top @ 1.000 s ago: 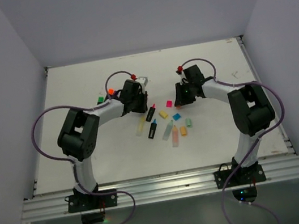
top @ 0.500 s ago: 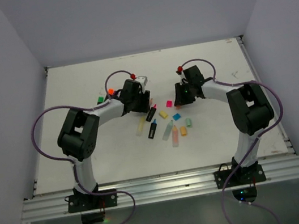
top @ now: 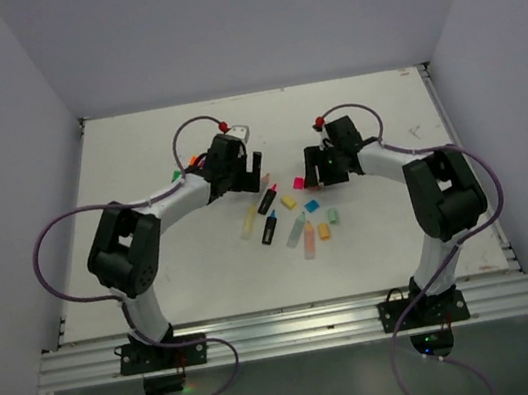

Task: Open the pen caps

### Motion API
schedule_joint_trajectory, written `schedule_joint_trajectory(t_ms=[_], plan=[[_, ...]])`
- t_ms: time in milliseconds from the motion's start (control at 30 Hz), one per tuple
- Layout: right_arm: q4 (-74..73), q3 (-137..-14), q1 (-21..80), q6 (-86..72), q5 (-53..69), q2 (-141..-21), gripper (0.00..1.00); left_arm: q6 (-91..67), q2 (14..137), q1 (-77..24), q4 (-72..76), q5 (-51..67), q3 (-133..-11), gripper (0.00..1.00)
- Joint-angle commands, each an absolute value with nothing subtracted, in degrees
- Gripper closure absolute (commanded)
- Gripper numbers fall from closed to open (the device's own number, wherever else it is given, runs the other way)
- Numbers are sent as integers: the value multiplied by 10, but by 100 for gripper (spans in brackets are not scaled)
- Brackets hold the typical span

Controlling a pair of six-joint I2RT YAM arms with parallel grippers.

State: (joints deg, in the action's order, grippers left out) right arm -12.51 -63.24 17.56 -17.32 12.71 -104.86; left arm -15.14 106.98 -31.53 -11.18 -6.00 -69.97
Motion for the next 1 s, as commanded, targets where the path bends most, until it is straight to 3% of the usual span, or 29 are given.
schedule_joint_trajectory(t_ms=[0, 67, 233, 633, 967], plan=[[-126, -632, 173, -172, 109, -989, 31, -131, 1008, -311, -138, -141, -705, 4], [-134, -633, 173, -171, 105, -959, 19, -123, 1003, -305, -154, -178, -715, 0], [-149, -629, 173, -168, 96, -890, 7, -105, 1005, -272, -194, -205, -734, 0], [-108, -553, 173, -210, 88, -727, 1, -93, 1088, -200, -212, -179, -787, 4], [-105, -539, 173, -207, 73, -702, 2, -106, 1144, -189, -228, -132, -810, 11]])
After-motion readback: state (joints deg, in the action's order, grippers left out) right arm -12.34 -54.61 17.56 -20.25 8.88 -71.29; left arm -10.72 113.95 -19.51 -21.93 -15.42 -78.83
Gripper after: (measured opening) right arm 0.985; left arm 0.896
